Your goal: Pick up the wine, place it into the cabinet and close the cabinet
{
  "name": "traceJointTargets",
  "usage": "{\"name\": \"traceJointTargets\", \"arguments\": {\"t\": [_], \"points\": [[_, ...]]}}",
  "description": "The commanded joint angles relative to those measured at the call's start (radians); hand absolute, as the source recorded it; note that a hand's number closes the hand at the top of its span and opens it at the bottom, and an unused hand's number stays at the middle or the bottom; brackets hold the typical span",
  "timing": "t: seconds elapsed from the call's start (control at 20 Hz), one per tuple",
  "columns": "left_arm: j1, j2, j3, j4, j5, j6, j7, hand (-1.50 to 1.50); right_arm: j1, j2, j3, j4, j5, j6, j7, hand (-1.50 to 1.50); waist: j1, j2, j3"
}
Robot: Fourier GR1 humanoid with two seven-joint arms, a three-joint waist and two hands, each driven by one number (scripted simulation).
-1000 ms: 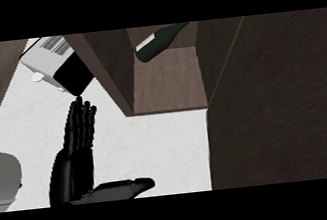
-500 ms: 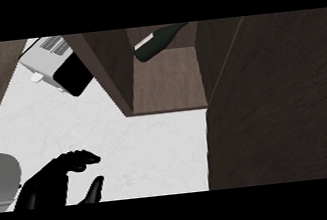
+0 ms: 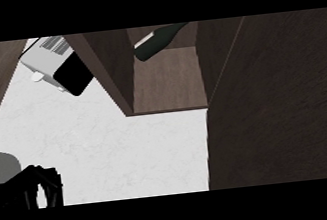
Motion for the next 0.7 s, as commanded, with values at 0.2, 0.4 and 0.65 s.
{"name": "traceJointTargets", "arguments": {"t": [0.2, 0.4, 0.65], "points": [[0.041, 0.048, 0.112, -0.034, 0.047, -0.078, 0.021, 1.50, -0.137, 0.024, 0.161, -0.139, -0.088, -0.079, 0.172, 1.50, 0.009, 0.003, 0.000], [0.077, 0.030, 0.117, 0.008, 0.050, -0.136, -0.023, 1.50, -0.279, 0.072, 0.253, -0.095, -0.047, -0.100, 0.206, 1.50, 0.014, 0.003, -0.001], [0.119, 0.031, 0.140, -0.014, 0.051, -0.185, -0.017, 1.50, -0.432, 0.216, 0.418, -0.089, 0.060, -0.262, 0.333, 1.50, 0.014, 0.000, -0.001]]}}
